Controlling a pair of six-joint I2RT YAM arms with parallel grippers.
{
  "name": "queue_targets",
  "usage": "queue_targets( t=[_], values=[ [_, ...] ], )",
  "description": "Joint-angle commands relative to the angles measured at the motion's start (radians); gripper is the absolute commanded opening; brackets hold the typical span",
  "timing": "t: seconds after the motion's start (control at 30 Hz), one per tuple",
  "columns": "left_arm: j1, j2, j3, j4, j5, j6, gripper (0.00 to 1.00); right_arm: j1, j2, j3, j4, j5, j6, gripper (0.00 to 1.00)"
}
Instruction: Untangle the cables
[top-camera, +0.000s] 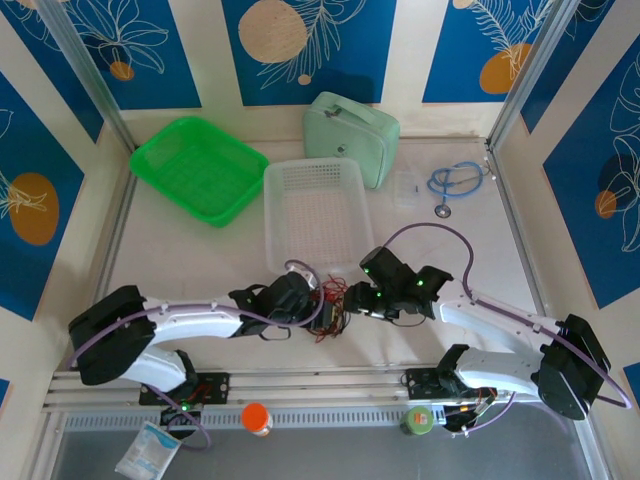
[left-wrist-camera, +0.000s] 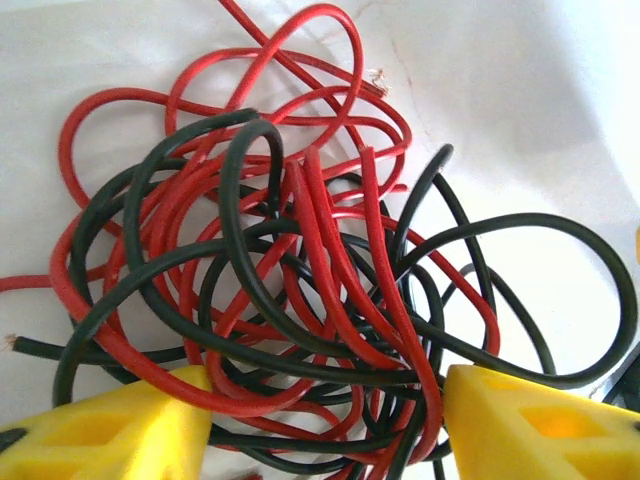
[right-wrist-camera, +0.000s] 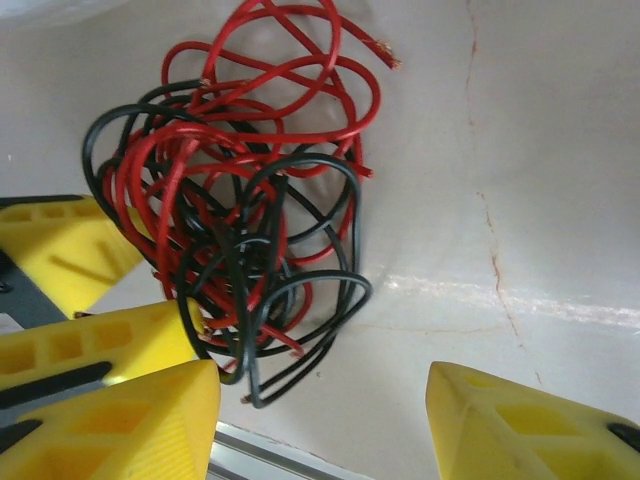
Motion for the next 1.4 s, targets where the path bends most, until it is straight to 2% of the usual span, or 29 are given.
queue_targets(
  t=[0.0,0.13,0.2,0.27,0.4,0.5,0.67,0.77,0.93,1.1,1.27,1.37],
  values=[
    [-0.019,0.035,0.015,0.077,0.03,0.027,0.52,-0.013,-0.017,-0.013,0.006,0.01,0.018,0.56],
    [-0.034,0.082,0.045,0.137,0.076,0.042,0.26,-0.038,-0.044,-0.018,-0.017,0.014,0.016,0.56],
    [-0.046,0.105,0.071,0.159,0.094,0.051,0.18,-0.055,-0.067,-0.027,-0.027,0.014,0.018,0.56],
    [-0.056,0.13,0.103,0.181,0.117,0.062,0.15,-0.076,-0.096,-0.037,-0.038,0.015,0.017,0.55],
    [-0.072,0.18,0.18,0.226,0.184,0.086,0.16,-0.128,-0.161,-0.067,-0.067,0.011,0.017,0.55],
    [-0.074,0.221,0.243,0.23,0.226,0.1,0.24,-0.168,-0.212,-0.083,-0.093,0.011,0.02,0.55],
    [-0.075,0.218,0.292,0.185,0.22,0.129,0.65,-0.217,-0.274,-0.096,-0.162,0.039,0.03,0.55],
    [-0.075,0.152,0.303,0.069,0.163,0.17,0.77,-0.225,-0.291,-0.096,-0.2,0.058,0.033,0.54],
    [-0.073,0.003,0.337,-0.224,0.004,0.226,0.83,-0.215,-0.281,-0.093,-0.217,0.042,0.03,0.52],
    [-0.044,-0.088,0.363,-0.492,-0.132,0.199,0.84,-0.125,-0.209,-0.075,-0.202,0.041,0.034,0.53],
    [0.009,-0.173,0.285,-0.471,-0.129,0.154,0.84,0.003,-0.032,-0.015,-0.155,0.063,0.042,0.6],
    [0.031,-0.213,0.256,-0.432,-0.11,0.148,0.84,0.043,0.079,0.017,-0.133,0.103,0.066,0.66]
  ],
)
